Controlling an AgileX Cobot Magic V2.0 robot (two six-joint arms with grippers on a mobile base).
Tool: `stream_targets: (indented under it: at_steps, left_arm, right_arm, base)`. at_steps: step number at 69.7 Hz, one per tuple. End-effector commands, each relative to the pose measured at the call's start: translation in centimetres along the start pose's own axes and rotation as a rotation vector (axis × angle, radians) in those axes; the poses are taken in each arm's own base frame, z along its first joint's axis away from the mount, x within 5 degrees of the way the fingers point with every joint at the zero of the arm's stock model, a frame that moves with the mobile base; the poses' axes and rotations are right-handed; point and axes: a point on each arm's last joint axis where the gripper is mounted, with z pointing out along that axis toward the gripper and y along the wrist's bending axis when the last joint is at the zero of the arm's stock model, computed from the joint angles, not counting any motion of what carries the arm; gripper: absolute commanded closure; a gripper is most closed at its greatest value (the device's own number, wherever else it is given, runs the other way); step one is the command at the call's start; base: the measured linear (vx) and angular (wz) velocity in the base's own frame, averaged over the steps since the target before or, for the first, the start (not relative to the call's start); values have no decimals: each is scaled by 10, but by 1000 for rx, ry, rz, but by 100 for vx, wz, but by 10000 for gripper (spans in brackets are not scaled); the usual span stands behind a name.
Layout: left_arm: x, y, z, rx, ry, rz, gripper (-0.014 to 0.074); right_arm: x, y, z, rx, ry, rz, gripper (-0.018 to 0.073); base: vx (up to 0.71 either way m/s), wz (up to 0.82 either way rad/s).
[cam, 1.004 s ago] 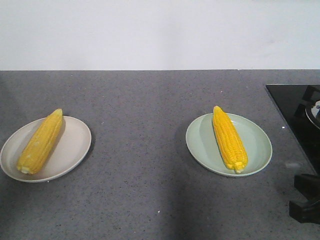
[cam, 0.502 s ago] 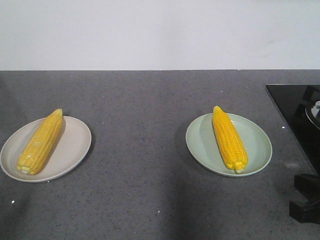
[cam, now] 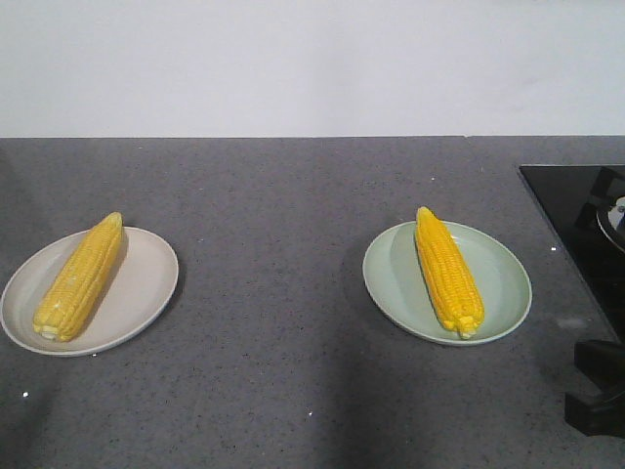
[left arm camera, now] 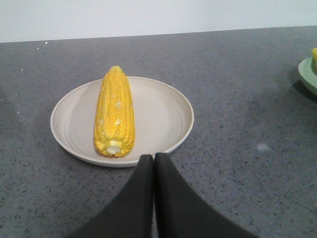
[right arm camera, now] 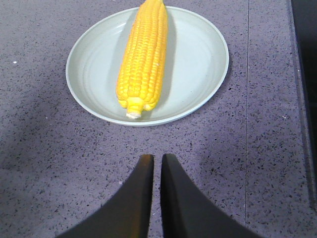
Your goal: Distribute corn equally
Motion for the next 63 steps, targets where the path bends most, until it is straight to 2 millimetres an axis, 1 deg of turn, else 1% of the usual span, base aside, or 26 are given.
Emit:
stream_targets:
  at_steps: [1, 13, 21, 35, 41, 48, 54, 63]
  left_arm:
    - [-9, 0, 2, 3, -130, -4, 606]
    - [11, 4, 12, -6, -194, -19, 606]
    - [23, 7, 11, -22, -235, -44, 606]
    - [39, 13, 5, -101, -303, -69, 606]
    - [44, 16, 4, -138, -329, -81, 606]
    - [46, 17, 4, -173, -316, -72, 606]
    - [46, 18, 4, -186, -312, -45, 606]
    - [51, 19, 7, -189, -290, -41, 606]
  right_arm:
    - [-13, 0, -5, 5, -85, -2, 571]
    - [-13, 0, -5, 5, -84, -2, 571]
    - [-13, 0, -5, 5, -84, -2, 571]
    - [-13, 0, -5, 5, -84, -2, 571]
    - [-13, 0, -5, 5, -84, -2, 571]
    - [-13, 0, -4, 5, -83, -2, 571]
    - [-13, 0, -4, 5, -83, -2, 571]
    - [-13, 0, -4, 5, -83, -2, 571]
  base:
    - [0, 0]
    - [0, 0]
    - [0, 0]
    - [0, 0]
    - [0, 0]
    - [0, 0]
    - [0, 0]
    - [0, 0]
